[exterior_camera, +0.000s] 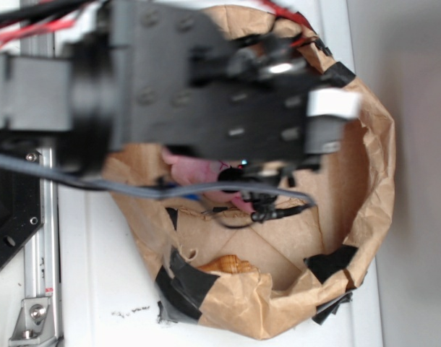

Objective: Grab the yellow duck.

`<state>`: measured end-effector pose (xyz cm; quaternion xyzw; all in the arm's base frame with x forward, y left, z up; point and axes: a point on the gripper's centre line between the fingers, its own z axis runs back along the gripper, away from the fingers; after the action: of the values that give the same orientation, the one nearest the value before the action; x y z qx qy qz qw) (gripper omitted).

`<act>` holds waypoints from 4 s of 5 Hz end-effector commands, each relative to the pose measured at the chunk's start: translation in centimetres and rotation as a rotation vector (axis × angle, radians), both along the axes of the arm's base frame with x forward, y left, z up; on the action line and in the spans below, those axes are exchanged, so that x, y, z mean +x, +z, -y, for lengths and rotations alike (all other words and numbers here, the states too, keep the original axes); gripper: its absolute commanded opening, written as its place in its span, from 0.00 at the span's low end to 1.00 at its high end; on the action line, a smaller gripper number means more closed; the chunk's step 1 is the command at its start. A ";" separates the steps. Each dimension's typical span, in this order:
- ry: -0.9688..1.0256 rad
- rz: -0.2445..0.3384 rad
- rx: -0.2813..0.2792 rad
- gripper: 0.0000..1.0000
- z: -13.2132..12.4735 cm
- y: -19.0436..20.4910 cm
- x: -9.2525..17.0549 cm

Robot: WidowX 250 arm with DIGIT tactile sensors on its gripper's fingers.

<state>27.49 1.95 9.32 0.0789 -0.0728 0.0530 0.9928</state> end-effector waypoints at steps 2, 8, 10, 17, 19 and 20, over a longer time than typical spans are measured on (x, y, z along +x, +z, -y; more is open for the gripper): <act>-0.087 0.166 -0.065 1.00 -1.3 -1.6 4.0; -0.101 0.059 -0.060 1.00 -1.8 -5.4 5.7; -0.161 -0.020 -0.068 1.00 -0.4 -7.9 4.5; -0.065 0.046 -0.045 0.00 -2.7 -6.3 6.2; -0.161 -0.036 -0.129 0.00 1.7 0.2 3.8; -0.237 -0.090 -0.244 0.00 1.9 5.6 3.2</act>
<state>30.05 -0.69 12.42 -0.0492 0.0110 -0.0632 0.9967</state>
